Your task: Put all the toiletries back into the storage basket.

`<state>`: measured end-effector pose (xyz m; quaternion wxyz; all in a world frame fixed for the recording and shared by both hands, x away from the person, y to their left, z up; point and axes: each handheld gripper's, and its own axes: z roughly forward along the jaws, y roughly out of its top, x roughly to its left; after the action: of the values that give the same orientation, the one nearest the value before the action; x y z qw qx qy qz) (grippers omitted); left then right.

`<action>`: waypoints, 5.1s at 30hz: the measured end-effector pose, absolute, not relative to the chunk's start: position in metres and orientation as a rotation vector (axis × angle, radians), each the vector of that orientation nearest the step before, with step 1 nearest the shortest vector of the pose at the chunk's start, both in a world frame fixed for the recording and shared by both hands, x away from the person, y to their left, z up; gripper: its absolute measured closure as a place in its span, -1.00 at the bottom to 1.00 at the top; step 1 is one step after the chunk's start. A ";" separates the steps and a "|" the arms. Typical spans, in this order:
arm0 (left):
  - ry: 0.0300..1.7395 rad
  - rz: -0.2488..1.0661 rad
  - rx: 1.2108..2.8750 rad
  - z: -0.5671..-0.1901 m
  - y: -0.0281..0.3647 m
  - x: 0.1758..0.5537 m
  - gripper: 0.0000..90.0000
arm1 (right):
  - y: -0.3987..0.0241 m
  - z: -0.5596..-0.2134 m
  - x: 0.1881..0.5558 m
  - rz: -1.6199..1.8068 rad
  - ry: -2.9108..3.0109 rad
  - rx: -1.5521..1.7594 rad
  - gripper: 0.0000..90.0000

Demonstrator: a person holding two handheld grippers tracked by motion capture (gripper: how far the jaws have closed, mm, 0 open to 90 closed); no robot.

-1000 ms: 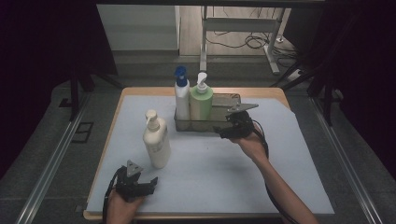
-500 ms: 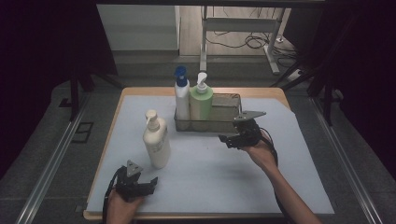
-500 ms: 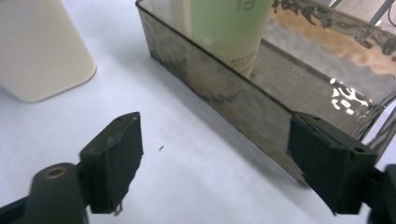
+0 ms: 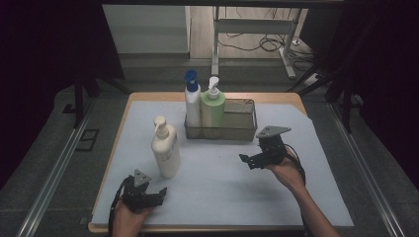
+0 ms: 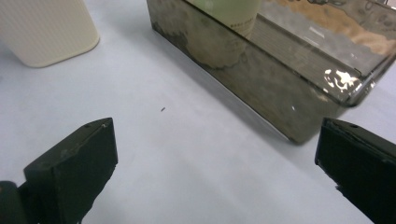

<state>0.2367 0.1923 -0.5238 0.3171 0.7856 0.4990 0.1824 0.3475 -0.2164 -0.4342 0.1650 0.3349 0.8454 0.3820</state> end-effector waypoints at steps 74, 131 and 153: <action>1.302 0.434 2.040 -0.512 0.219 0.280 0.98 | -0.268 -0.523 0.297 0.976 2.435 1.078 -1.00; 1.108 0.337 2.126 -0.517 0.151 0.293 0.96 | -0.268 -0.523 0.297 0.971 2.438 1.084 -1.00; 1.084 0.346 2.157 -0.515 0.142 0.289 0.71 | -0.268 -0.522 0.298 0.969 2.449 1.084 -1.00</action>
<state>0.2888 0.1417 -0.5148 0.3444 0.8304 0.4172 0.1333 0.2978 -0.2679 -0.5216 0.1465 0.3765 0.8506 0.3365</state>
